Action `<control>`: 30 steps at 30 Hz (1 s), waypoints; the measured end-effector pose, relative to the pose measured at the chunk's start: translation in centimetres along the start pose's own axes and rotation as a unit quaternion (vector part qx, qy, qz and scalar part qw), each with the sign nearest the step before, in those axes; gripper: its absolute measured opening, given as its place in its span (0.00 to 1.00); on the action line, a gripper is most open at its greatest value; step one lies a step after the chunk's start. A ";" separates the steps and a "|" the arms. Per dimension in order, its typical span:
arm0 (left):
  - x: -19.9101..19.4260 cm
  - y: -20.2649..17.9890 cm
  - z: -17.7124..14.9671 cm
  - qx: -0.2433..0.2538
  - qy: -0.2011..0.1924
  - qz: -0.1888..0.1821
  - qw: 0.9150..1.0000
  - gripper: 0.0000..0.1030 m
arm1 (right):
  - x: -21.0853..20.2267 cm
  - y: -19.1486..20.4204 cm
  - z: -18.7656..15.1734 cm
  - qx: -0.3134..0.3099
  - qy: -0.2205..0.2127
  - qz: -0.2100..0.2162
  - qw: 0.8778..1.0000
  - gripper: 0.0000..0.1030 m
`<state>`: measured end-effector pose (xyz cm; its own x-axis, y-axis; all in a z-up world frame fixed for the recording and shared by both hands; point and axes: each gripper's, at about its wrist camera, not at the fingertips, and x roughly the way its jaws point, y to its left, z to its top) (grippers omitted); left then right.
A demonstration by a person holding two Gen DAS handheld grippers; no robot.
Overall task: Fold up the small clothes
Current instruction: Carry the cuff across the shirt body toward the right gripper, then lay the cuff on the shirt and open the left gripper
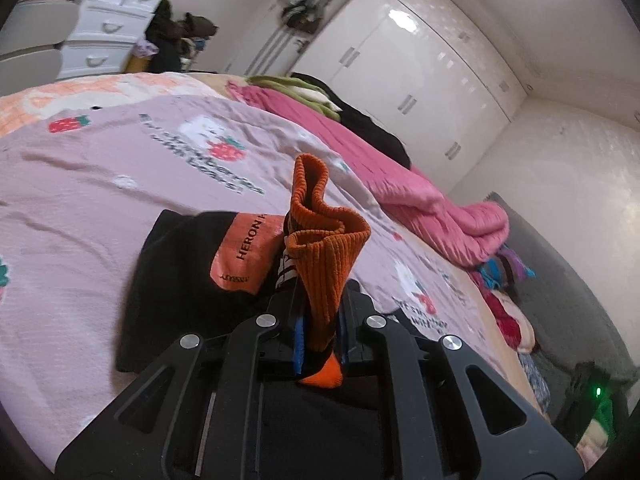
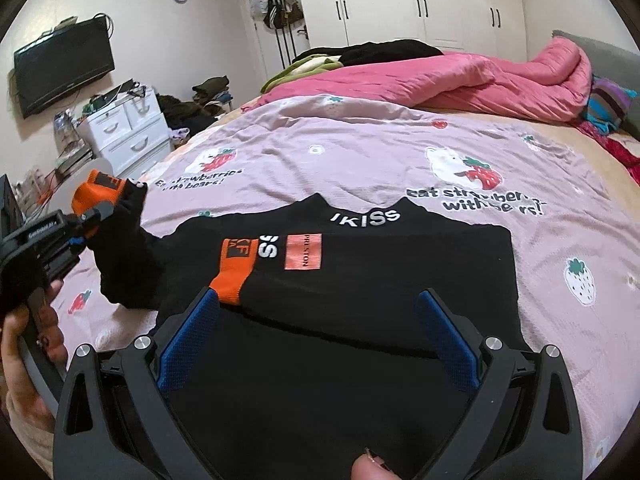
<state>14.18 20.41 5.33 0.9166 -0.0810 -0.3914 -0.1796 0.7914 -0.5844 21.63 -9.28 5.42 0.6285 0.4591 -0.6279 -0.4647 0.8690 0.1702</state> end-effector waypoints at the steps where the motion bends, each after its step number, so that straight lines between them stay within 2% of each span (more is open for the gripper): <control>1: 0.3 -0.7 -0.2 0.012 0.004 -0.006 1.000 0.05 | -0.1 -0.3 0.1 0.004 -0.001 -0.004 1.000 0.96; 9: 2.4 -3.6 -2.4 0.055 0.041 -0.030 0.997 0.05 | -0.4 -2.9 0.6 0.042 -0.002 -0.021 0.999 0.96; 15: 4.5 -4.6 -4.2 0.057 0.094 -0.064 0.992 0.05 | -0.4 -5.2 0.6 0.074 0.003 -0.043 0.996 0.96; 20: 6.2 -5.7 -6.1 0.069 0.135 -0.075 0.986 0.05 | -0.6 -6.9 0.7 0.100 0.002 -0.053 0.994 0.96; 25: 7.9 -6.6 -8.1 0.085 0.187 -0.090 0.975 0.05 | -0.3 -8.0 0.5 0.118 0.012 -0.064 0.991 0.96; 30: 9.1 -6.6 -9.7 0.087 0.222 -0.089 0.967 0.12 | 0.4 -8.7 0.1 0.130 0.024 -0.068 0.989 0.96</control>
<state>20.24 8.53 -1.28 0.6771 -0.4468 -0.5848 0.0654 0.8280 -0.5569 25.96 -16.63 3.82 0.6408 0.3311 -0.6926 -0.1985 0.9430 0.2672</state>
